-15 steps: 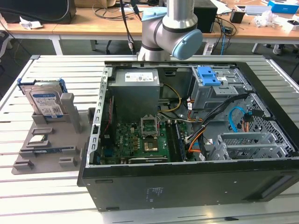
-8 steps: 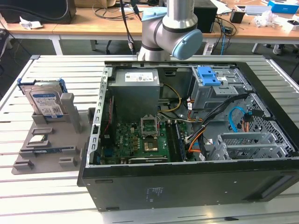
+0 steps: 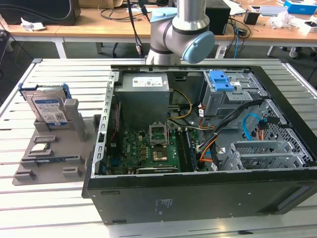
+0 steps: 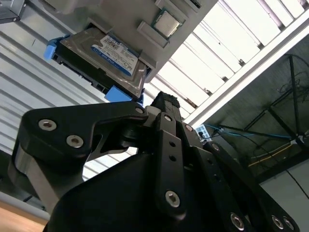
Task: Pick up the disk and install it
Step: 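Pick up the disk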
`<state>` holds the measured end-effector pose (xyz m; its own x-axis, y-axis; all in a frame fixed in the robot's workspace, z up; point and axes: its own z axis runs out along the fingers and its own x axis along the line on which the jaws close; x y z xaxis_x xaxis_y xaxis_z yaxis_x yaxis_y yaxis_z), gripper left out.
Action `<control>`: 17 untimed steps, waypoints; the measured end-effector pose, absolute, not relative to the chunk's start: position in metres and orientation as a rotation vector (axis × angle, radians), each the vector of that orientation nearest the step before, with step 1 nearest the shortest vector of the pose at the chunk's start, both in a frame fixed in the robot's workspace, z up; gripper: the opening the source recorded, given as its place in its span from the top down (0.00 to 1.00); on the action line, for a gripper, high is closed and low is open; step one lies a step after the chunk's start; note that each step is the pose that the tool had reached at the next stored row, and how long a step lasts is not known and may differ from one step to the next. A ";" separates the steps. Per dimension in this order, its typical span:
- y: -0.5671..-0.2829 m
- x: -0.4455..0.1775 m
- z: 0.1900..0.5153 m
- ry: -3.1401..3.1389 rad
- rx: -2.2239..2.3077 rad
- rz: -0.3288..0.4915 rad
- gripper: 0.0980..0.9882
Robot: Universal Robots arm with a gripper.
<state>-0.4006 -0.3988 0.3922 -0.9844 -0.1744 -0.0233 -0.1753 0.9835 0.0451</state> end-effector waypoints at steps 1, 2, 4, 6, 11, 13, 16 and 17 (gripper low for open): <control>-0.399 -0.401 0.392 3.109 -0.285 0.073 0.99; -0.399 -0.401 0.392 3.107 -0.300 0.074 0.99; -0.399 -0.401 0.392 3.105 -0.323 0.074 0.99; -0.399 -0.401 0.392 3.103 -0.349 0.074 0.99; -0.399 -0.401 0.392 3.097 -0.407 0.075 0.99; -0.399 -0.401 0.392 3.094 -0.430 0.075 0.99; -0.399 -0.401 0.392 3.087 -0.486 0.075 0.99; -0.399 -0.401 0.392 3.085 -0.497 0.075 0.99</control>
<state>-0.4005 -0.3988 0.3922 -0.9493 -0.3135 -0.0234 -0.3142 0.9483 0.0451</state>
